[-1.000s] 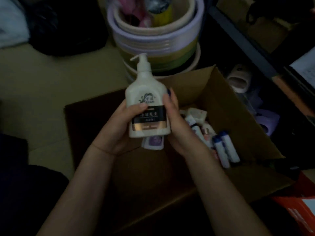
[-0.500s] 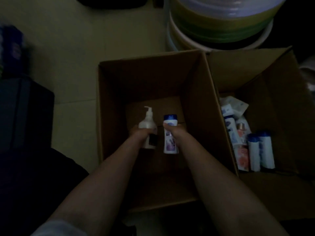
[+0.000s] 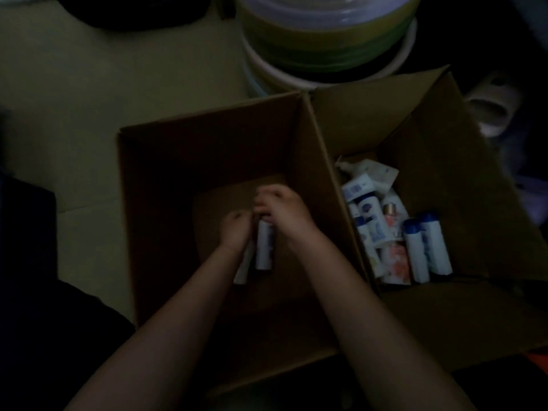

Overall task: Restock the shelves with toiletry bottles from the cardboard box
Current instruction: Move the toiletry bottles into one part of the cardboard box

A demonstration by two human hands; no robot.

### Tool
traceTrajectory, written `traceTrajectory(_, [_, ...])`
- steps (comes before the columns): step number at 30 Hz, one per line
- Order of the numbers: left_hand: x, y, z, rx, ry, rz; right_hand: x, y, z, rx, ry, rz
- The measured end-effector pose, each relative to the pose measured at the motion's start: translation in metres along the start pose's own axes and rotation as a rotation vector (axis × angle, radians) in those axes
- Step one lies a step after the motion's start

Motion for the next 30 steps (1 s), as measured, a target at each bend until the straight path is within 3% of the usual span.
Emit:
traceTrajectory(3, [-0.029, 0.070, -0.048, -0.299, 0.032, -0.126, 0.036, -0.091, -0.088, 0.384, -0.184, 0.105])
traceTrajectory(5, [-0.066, 0.110, -0.082, -0.404, -0.042, -0.120, 0.093, -0.120, -0.110, 0.481, -0.050, 0.171])
traceTrajectory(8, [-0.122, 0.128, -0.110, -0.394, -0.113, 0.015, 0.185, -0.086, -0.075, 0.326, 0.303, 0.199])
traceTrajectory(10, [-0.136, 0.124, -0.115, -0.397, -0.011, 0.082, 0.235, -0.025, -0.033, 0.068, 0.454, 0.136])
traceTrajectory(13, [-0.134, 0.115, -0.108, -0.383, 0.101, 0.092, 0.269, 0.053, 0.004, -0.252, 0.474, -0.104])
traceTrajectory(15, [-0.135, 0.113, -0.102, -0.379, 0.112, 0.100, 0.266, 0.085, 0.004, -0.354, 0.440, -0.244])
traceTrajectory(18, [-0.137, 0.114, -0.103, -0.398, 0.110, 0.090, 0.251, 0.133, 0.003, -0.302, 0.397, -0.180])
traceTrajectory(21, [-0.137, 0.113, -0.100, -0.420, 0.114, 0.075, 0.255, 0.164, 0.002, -0.269, 0.490, -0.161])
traceTrajectory(24, [-0.137, 0.114, -0.097, -0.443, 0.109, 0.068, 0.254, 0.163, -0.001, -0.310, 0.425, -0.177])
traceTrajectory(27, [-0.140, 0.114, -0.095, -0.442, 0.115, 0.089, 0.235, 0.150, -0.009, -0.373, 0.288, 0.074])
traceTrajectory(30, [-0.141, 0.116, -0.095, -0.450, 0.122, 0.098, 0.226, 0.101, -0.017, -0.205, 0.246, 0.095])
Point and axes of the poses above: each hand's wrist, its own z-axis towards the middle knuckle, its own x-axis out of the back of the hand, y = z × x, the point moved 7 cm from there along z, towards the middle knuckle, and after that the axes turned 8 degrees about z, right-handed, at the moved point
